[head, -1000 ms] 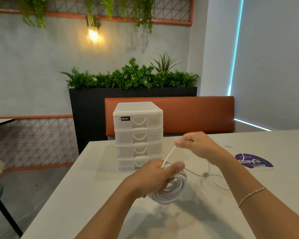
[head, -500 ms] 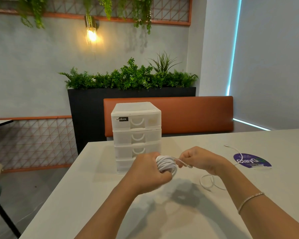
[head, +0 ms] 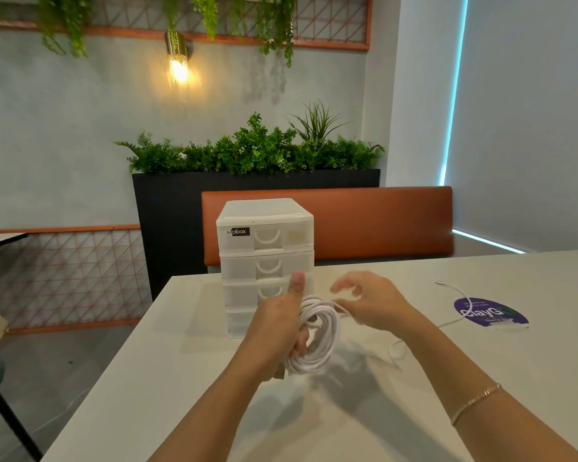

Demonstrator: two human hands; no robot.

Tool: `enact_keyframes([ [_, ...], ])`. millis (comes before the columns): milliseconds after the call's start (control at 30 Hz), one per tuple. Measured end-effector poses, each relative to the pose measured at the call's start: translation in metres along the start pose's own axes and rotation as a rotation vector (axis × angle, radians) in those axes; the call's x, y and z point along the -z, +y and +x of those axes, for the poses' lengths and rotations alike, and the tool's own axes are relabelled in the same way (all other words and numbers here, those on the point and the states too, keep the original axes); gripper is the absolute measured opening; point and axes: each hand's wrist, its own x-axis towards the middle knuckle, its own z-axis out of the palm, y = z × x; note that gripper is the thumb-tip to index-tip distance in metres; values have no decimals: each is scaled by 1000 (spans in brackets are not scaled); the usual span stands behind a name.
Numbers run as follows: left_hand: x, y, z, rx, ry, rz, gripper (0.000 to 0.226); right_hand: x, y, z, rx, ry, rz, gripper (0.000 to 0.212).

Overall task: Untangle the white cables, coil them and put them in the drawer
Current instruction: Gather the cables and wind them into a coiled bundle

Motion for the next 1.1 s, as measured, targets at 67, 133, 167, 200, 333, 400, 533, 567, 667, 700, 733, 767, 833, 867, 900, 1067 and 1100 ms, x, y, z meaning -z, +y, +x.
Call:
enact_keyframes([
  [67,2,-4,3,116,-20,-159,74,-7,-5,-12,206,429,54,17],
  [133,3,-10,10,148,-17,-248,76,-17,-13,-32,470,669,113,19],
  [167,2,-12,12,154,-11,-271,77,-25,-16,-44,548,686,90,19],
  [200,3,-14,14,159,-14,-286,76,-35,-17,-54,590,677,38,19],
  [333,3,-15,13,212,-76,-381,77,-58,-20,-75,457,544,-290,22],
  [400,2,-17,14,223,-93,-423,78,-59,-27,-75,347,471,-346,23],
  [533,0,-17,14,196,-76,-397,75,-54,-34,-73,258,356,-245,18],
  [567,-1,-18,13,176,-56,-337,75,-50,-36,-73,224,293,-171,16],
  [667,-5,-21,14,1,100,32,80,-44,-34,-73,96,174,30,11],
  [700,-6,-22,13,-83,146,170,80,-43,-33,-74,68,161,14,15],
  [733,-7,-22,13,-137,177,263,75,-42,-33,-75,52,152,-23,19],
  [767,-9,-21,12,-169,201,309,67,-39,-35,-77,46,165,-63,22],
  [833,-13,-18,11,-205,254,364,55,-33,-35,-80,49,174,-72,21],
  [867,-15,-17,10,-226,284,378,52,-28,-35,-81,62,150,-44,17],
  [900,-15,-17,11,-249,305,380,52,-22,-34,-83,85,105,-8,17],
  [1067,-12,-26,22,-175,262,235,47,-8,-15,-86,75,-111,285,23],
  [1100,-12,-28,23,-156,245,188,45,-6,-12,-86,40,-164,360,21],
])
